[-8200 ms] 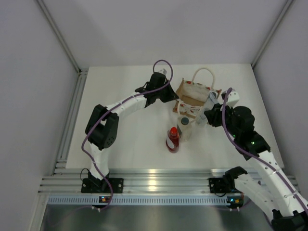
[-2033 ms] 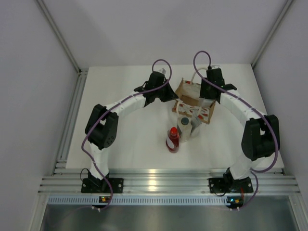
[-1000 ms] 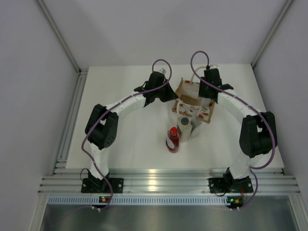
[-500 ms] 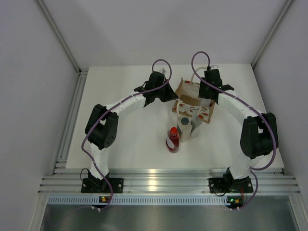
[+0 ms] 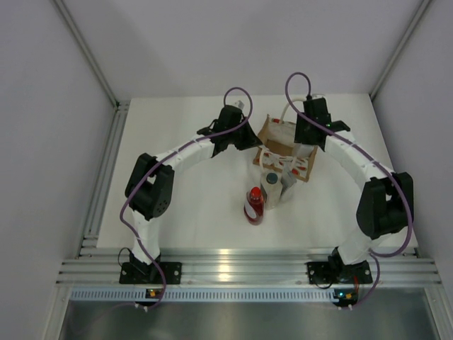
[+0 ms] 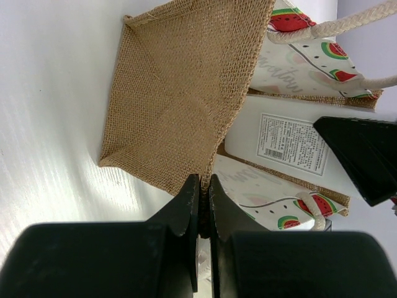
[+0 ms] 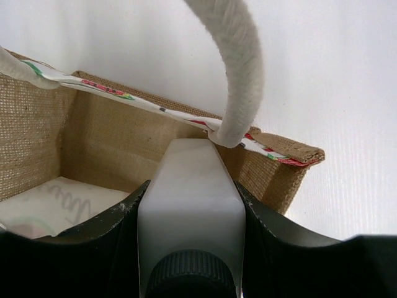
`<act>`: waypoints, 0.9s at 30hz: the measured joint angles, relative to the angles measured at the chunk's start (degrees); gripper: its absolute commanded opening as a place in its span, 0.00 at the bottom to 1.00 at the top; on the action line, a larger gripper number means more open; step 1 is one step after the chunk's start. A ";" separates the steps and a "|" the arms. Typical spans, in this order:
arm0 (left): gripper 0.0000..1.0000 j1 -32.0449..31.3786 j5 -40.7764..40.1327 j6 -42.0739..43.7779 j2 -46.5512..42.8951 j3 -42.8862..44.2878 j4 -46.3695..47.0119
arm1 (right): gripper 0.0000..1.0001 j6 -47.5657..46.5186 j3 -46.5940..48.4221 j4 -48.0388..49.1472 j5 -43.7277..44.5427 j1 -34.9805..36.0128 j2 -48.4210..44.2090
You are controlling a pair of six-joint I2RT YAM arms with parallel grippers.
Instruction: Take the personal care products out of the canvas bag
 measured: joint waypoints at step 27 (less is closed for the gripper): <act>0.00 0.04 -0.44 -0.22 0.00 0.00 0.00 | 0.00 -2.01 11.39 -9.70 -2.82 0.04 -5.03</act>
